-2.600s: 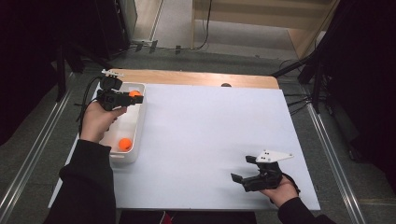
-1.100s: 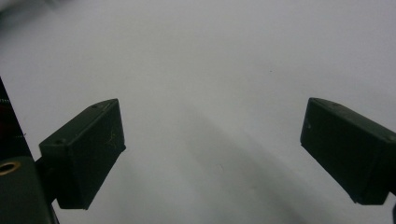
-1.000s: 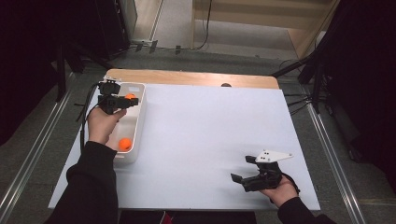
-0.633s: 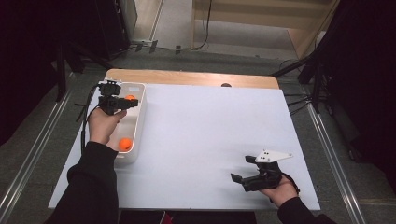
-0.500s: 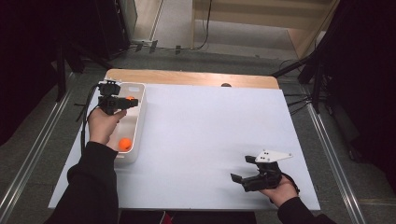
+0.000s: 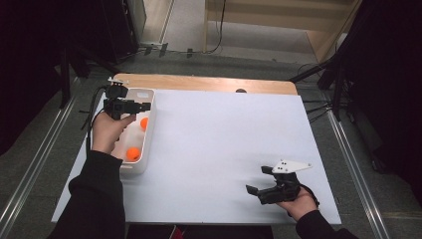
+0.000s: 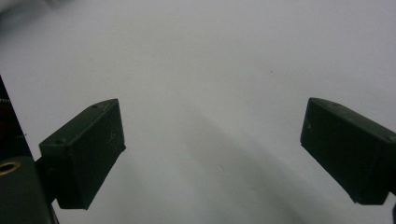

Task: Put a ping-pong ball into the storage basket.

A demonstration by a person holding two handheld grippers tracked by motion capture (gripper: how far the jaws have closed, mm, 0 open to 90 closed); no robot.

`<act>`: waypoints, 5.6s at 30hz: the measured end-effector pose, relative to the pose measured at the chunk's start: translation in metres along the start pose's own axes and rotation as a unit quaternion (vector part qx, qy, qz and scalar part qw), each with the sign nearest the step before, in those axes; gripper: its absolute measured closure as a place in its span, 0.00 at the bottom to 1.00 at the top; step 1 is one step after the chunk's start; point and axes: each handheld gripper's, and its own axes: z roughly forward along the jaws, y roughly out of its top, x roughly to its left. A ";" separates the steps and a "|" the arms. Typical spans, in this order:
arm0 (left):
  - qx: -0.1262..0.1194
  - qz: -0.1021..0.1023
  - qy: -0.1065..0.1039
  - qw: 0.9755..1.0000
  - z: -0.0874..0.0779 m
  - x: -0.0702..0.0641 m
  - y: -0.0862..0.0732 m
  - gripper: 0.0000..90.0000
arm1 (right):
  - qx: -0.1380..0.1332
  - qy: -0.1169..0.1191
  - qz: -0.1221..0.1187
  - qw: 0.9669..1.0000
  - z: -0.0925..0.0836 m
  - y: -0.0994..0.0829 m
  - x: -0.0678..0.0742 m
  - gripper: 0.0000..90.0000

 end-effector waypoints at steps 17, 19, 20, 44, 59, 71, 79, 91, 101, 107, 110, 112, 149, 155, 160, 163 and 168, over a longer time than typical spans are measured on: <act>0.004 0.035 -0.052 0.998 -0.012 -0.023 0.007 0.33 | 0.002 0.001 0.002 1.000 0.000 0.000 0.000 0.06; 0.006 0.041 -0.060 0.997 -0.012 -0.026 0.008 0.31 | 0.002 0.001 0.002 1.000 0.000 0.000 0.000 0.06; 0.007 0.043 -0.064 0.997 -0.012 -0.028 0.008 0.30 | 0.002 0.000 0.002 1.000 0.000 0.000 0.000 0.06; 0.015 0.081 -0.111 0.990 -0.009 -0.053 0.007 0.30 | 0.001 0.001 0.002 1.000 -0.001 0.000 0.000 0.06; 0.006 0.111 -0.148 0.983 -0.015 -0.075 0.005 0.30 | -0.001 0.001 0.003 1.000 -0.001 0.000 0.000 0.06; 0.007 0.125 -0.153 0.980 -0.018 -0.083 -0.006 0.30 | 0.000 0.001 0.003 1.000 -0.002 0.000 0.000 0.06; 0.009 0.137 -0.161 0.977 -0.021 -0.088 -0.015 0.30 | 0.000 0.001 0.004 1.000 -0.002 0.000 0.000 0.06; 0.004 0.158 -0.163 0.974 -0.026 -0.093 -0.031 0.30 | -0.001 0.000 0.004 1.000 -0.002 0.000 0.000 0.06; -0.002 0.166 -0.167 0.972 -0.027 -0.095 -0.043 0.30 | 0.000 -0.001 0.004 1.000 -0.002 0.000 0.000 0.06; -0.004 0.169 -0.171 0.971 -0.025 -0.100 -0.051 0.30 | 0.000 -0.001 0.003 1.000 -0.002 0.000 0.000 0.06; -0.003 0.174 -0.172 0.970 -0.025 -0.101 -0.053 0.30 | 0.000 -0.002 0.003 1.000 -0.002 0.000 0.000 0.06; -0.005 0.174 -0.174 0.969 -0.025 -0.102 -0.056 0.30 | 0.000 -0.002 0.003 1.000 -0.002 0.000 0.000 0.06; -0.001 0.210 -0.194 0.958 -0.025 -0.106 -0.112 0.30 | 0.002 -0.004 0.006 1.000 -0.001 0.000 0.000 0.06; 0.000 0.220 -0.197 0.955 -0.027 -0.105 -0.120 0.30 | 0.003 -0.007 0.006 1.000 -0.001 0.000 -0.001 0.06; 0.000 0.222 -0.200 0.954 -0.029 -0.104 -0.125 0.30 | 0.005 -0.008 0.006 1.000 -0.001 0.000 0.000 0.06; 0.001 0.223 -0.202 0.953 -0.029 -0.104 -0.129 0.30 | 0.007 -0.008 0.006 1.000 -0.001 0.000 0.000 0.06; 0.008 0.233 -0.205 0.951 -0.029 -0.103 -0.134 0.30 | 0.007 -0.008 0.005 1.000 -0.001 0.000 0.000 0.06</act>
